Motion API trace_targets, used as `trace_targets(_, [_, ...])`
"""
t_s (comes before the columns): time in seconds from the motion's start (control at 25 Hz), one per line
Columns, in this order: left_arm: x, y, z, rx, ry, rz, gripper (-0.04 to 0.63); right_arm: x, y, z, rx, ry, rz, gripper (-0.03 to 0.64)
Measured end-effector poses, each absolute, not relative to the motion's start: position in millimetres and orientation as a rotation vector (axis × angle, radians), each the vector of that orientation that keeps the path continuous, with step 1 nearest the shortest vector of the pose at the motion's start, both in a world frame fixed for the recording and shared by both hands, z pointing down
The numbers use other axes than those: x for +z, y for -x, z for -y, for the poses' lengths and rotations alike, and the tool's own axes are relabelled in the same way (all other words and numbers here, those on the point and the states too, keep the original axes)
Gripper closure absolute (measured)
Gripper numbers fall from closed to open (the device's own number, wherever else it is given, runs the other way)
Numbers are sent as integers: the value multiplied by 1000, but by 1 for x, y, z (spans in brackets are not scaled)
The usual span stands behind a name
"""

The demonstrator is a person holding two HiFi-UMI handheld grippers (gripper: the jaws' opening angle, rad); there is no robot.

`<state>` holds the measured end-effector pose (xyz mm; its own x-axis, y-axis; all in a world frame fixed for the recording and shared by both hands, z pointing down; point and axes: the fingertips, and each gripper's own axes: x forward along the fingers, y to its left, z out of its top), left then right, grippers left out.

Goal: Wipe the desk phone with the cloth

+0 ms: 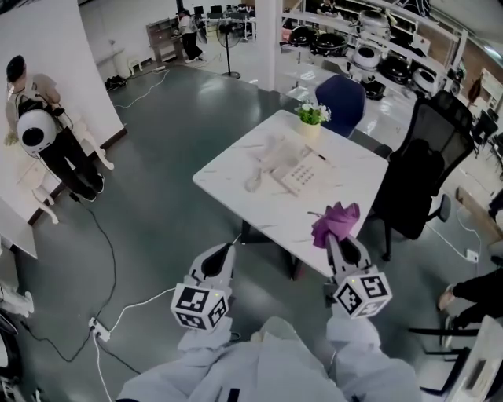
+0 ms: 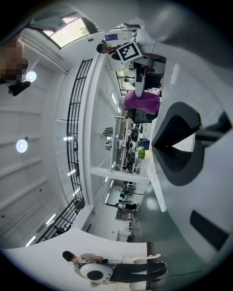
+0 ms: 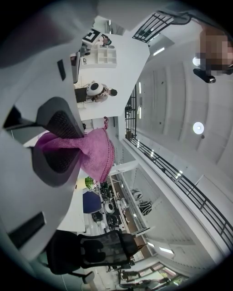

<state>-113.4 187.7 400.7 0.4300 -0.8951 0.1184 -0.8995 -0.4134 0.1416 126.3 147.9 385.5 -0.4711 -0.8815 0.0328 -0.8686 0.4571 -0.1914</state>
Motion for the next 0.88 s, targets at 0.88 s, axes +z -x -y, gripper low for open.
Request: trace_targets(0.88, [439,71,25,86,-2479,1416,597,422,-165,61,-398,1721,-2576,578])
